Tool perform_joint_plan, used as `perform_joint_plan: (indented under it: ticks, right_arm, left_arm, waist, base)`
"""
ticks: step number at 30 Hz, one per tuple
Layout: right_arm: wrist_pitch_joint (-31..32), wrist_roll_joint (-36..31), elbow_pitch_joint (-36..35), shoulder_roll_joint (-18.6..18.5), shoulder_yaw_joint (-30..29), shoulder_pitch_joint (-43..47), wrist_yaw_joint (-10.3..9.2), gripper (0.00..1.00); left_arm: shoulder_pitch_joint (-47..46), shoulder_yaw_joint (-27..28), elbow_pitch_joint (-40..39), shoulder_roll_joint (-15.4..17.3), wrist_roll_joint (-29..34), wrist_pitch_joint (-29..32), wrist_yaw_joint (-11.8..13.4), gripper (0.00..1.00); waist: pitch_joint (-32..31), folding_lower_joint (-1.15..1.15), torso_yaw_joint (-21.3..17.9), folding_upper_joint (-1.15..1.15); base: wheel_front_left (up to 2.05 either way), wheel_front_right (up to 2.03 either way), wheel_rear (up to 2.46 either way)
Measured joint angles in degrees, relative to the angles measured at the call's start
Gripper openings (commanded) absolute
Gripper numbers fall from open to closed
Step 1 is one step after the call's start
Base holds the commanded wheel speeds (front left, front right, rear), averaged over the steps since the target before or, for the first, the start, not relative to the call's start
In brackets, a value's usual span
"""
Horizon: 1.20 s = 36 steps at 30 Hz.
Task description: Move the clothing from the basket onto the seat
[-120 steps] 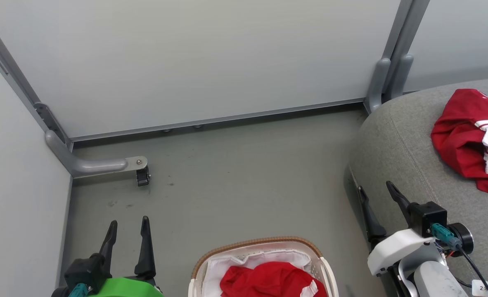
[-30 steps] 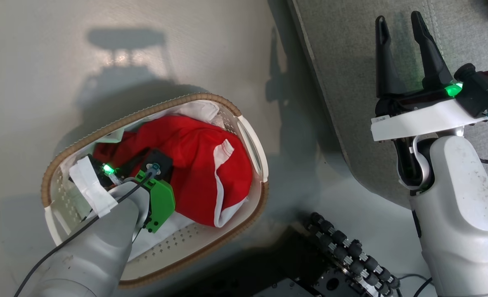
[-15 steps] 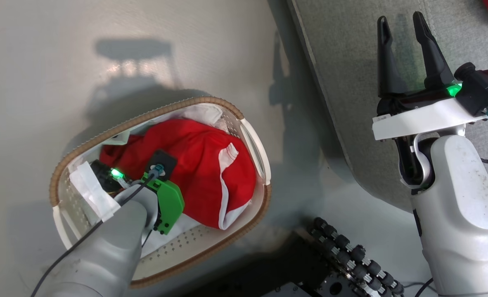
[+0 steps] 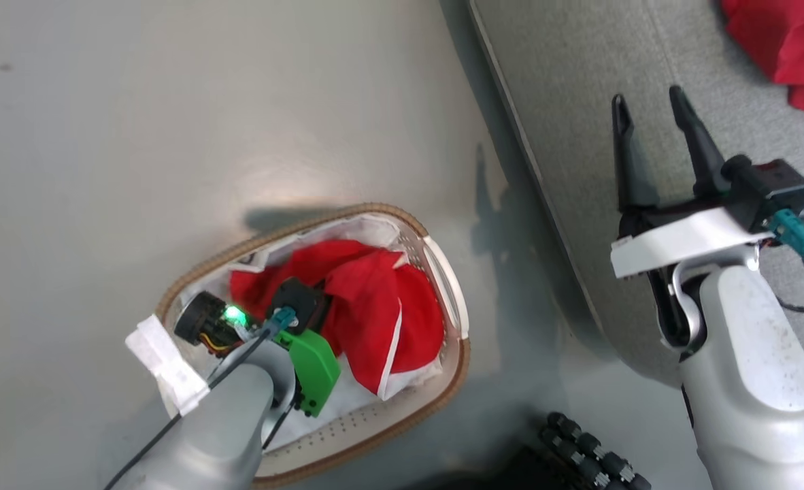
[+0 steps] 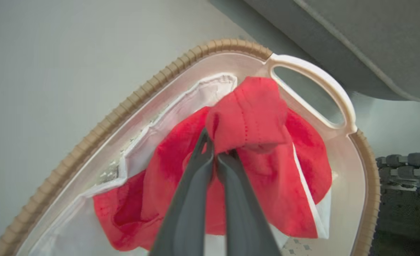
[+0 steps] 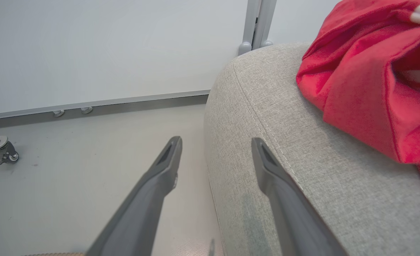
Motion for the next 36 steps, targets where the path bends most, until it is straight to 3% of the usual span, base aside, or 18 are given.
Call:
perform_joint_plan:
  ticks: [17,28,36]
  right_arm:
    - [0.0,-4.2,3.8,0.0,0.0,8.7,0.0,1.0]
    - [0.0,-4.7,5.7,0.0,3.6,10.8,0.0,1.0]
    - [0.0,-4.7,6.3,0.0,7.3,10.8,0.0,1.0]
  left_arm:
    - [7.8,7.6,-31.3,7.1,0.6,0.0,-0.1,0.0]
    - [-2.6,3.0,-35.6,13.6,-2.5,0.0,-0.1,0.0]
    - [-11.1,0.7,-34.5,16.2,-5.3,0.4,-0.1,0.0]
  waist:
    - [-19.0,0.0,5.2,0.0]
    - [-29.6,0.0,7.7,0.0]
    - [-34.6,-0.01,8.2,0.0]
  base:
    - [0.0,0.0,0.0]
    - [0.0,0.0,0.0]
    - [0.0,0.0,0.0]
